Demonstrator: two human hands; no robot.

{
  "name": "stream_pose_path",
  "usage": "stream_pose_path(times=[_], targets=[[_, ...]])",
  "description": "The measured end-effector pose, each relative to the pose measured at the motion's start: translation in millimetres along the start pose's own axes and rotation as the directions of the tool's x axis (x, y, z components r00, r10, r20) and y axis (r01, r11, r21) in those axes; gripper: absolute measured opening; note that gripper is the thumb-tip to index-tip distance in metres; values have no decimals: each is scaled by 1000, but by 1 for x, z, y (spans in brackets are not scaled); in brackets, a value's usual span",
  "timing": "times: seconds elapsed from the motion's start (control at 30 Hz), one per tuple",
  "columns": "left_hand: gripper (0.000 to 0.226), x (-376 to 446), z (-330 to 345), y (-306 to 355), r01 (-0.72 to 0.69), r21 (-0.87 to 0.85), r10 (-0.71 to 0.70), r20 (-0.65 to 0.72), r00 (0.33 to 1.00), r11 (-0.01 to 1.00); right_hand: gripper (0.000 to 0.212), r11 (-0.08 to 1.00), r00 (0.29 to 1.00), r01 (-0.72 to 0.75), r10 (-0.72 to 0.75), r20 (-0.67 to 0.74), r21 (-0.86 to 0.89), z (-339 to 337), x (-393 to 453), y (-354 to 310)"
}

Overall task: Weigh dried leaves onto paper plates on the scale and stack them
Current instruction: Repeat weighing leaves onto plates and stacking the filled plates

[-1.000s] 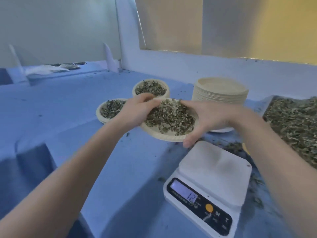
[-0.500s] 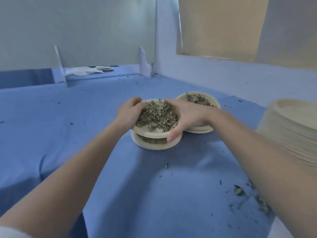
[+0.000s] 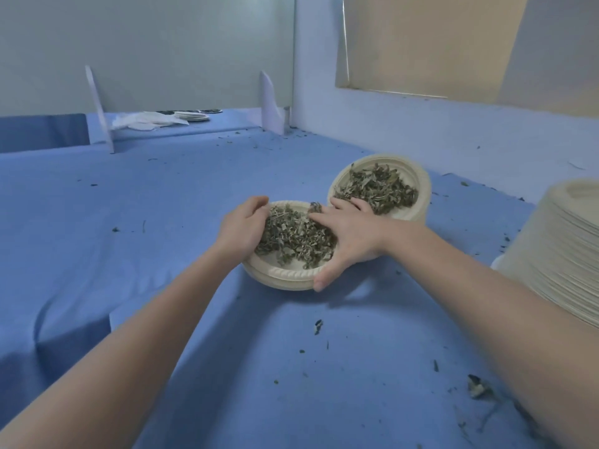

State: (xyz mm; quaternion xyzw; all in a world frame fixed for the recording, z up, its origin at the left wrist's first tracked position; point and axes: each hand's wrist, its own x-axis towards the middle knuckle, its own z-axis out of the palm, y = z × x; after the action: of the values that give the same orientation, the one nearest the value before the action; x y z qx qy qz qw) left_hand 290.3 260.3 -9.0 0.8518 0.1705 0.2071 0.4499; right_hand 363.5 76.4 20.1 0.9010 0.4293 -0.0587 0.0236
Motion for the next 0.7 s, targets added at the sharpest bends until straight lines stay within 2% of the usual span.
stream_pose_path(times=[0.13,0.2,0.3,0.37,0.47,0.6,0.7], targets=[[41,-4,-8,7,24,-17,-23,60,998,1000,139,997,1000,-4,5,-12,72,-8,-8,0],[44,-8,-10,11,23,37,-26,84,996,999,141,993,999,-6,10,-34,118,-11,-15,2],[45,-17,-15,20,9,63,-12,48,999,998,141,982,999,-20,26,-31,189,-12,-28,6],[45,-24,-18,30,-61,142,62,0,998,988,143,967,999,-45,51,-19,250,-14,-37,9],[45,-38,-18,54,-178,214,185,-13,983,960,140,948,996,-27,53,-74,319,-21,-52,8],[48,-67,-1,95,-277,154,264,103,959,948,137,930,986,18,45,-161,368,-35,-77,-3],[47,-91,16,126,-335,82,316,180,931,939,124,912,975,53,40,-217,408,-50,-108,-8]])
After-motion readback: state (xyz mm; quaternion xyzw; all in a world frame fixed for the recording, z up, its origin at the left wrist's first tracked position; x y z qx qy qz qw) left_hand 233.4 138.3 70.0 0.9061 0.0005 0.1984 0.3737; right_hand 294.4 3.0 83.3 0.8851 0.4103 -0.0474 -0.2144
